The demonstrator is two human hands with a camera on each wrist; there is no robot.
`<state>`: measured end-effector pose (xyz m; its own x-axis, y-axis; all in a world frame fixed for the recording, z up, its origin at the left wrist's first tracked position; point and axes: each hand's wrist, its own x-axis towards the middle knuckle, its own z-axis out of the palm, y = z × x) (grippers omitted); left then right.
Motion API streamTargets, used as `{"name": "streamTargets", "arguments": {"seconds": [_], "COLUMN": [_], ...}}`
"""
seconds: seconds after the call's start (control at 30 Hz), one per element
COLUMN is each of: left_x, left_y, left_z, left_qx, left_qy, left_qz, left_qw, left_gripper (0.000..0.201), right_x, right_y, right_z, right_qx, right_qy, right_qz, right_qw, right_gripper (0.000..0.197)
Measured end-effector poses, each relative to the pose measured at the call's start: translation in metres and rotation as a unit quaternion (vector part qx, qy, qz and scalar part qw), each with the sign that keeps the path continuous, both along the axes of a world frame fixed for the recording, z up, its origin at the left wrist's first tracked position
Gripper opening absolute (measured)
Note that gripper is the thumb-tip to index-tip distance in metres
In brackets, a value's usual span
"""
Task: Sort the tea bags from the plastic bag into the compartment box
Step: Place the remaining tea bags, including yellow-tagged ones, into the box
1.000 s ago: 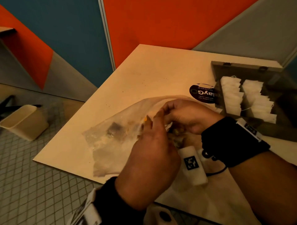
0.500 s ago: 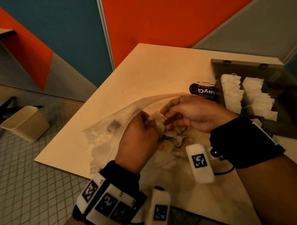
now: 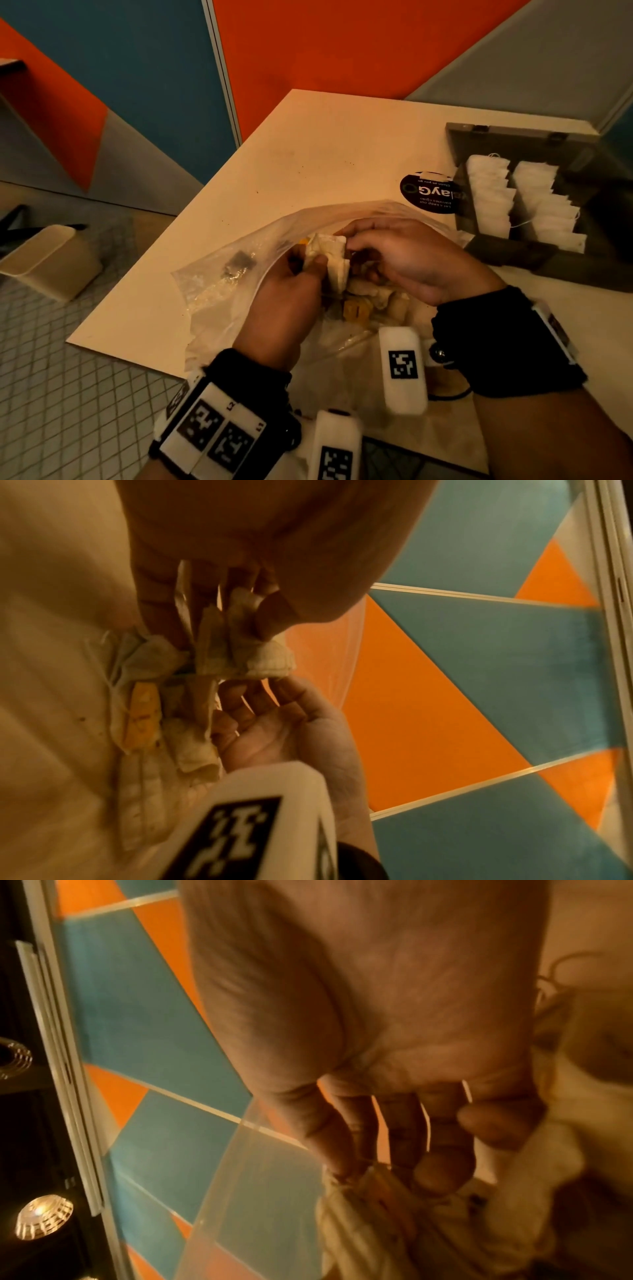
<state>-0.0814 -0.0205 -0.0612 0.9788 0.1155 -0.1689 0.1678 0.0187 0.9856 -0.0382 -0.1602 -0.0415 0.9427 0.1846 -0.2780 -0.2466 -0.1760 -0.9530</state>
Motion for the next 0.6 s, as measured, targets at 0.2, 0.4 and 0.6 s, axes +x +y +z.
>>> {"name": "streamTargets", "arguments": {"seconds": [0.2, 0.4, 0.6], "left_x": [0.000, 0.004, 0.002], "left_y": [-0.001, -0.001, -0.005], "left_z": [-0.004, -0.008, -0.013], "left_qx": [-0.005, -0.022, -0.071], "left_qy": [0.015, 0.012, 0.012], "left_qz": [-0.027, 0.006, 0.042], "left_qw": [1.000, 1.000, 0.996], "left_gripper": [0.015, 0.022, 0.019], "right_x": [-0.001, 0.000, 0.006], "right_y": [-0.001, -0.004, -0.010], "right_z": [-0.009, -0.014, -0.016], "right_qx": [-0.003, 0.017, 0.080], "right_qy": [0.003, -0.023, -0.009], "right_qz": [0.018, -0.044, -0.132], "right_qw": [1.000, 0.999, 0.988], "right_gripper": [0.005, 0.010, 0.008]}}
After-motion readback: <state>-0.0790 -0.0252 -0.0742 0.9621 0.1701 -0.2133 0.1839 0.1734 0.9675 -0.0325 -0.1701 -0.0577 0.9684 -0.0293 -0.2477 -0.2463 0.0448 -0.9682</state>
